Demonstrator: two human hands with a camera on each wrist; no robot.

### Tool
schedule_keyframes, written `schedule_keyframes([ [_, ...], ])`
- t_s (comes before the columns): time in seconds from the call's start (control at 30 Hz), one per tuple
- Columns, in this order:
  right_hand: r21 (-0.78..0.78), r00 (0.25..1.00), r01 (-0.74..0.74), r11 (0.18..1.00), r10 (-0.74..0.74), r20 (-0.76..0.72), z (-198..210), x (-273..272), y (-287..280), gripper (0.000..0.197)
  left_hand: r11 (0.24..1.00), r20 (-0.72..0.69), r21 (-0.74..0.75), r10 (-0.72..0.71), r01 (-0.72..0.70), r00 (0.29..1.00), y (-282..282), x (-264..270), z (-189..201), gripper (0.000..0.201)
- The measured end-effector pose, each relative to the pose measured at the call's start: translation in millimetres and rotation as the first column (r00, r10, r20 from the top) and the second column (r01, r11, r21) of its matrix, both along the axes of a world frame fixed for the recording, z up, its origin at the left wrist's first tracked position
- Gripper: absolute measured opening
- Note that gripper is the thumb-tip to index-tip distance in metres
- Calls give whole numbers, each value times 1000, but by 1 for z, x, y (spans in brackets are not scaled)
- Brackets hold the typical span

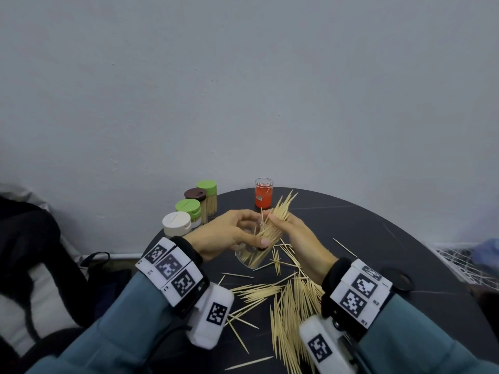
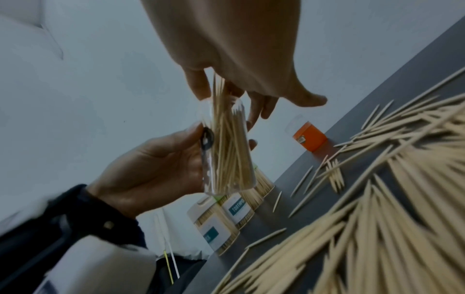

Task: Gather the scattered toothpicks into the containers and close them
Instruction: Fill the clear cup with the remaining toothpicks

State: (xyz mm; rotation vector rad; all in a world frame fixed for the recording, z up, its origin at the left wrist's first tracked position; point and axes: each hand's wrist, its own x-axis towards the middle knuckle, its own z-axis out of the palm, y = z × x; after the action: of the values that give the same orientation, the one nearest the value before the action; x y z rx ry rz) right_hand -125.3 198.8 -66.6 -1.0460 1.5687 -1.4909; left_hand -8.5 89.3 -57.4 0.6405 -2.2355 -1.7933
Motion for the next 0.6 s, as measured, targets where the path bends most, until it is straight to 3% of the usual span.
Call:
schedule_keyframes([
  [0.27,-127,997,72,989,-73,2,6,-8,-4,42,1000,-2,7,-28,28,1000,4,0,3,55],
  [0.47,-158,998,57,986,-57,6,-4,1,-6,37,1000,-13,19,-15,15,1000,4,1,4,52],
  [0.6,-210,997,48,977,-36,62,-1,-1,-5,22,1000,-15,11,-6,6,1000,5,1,3,51],
])
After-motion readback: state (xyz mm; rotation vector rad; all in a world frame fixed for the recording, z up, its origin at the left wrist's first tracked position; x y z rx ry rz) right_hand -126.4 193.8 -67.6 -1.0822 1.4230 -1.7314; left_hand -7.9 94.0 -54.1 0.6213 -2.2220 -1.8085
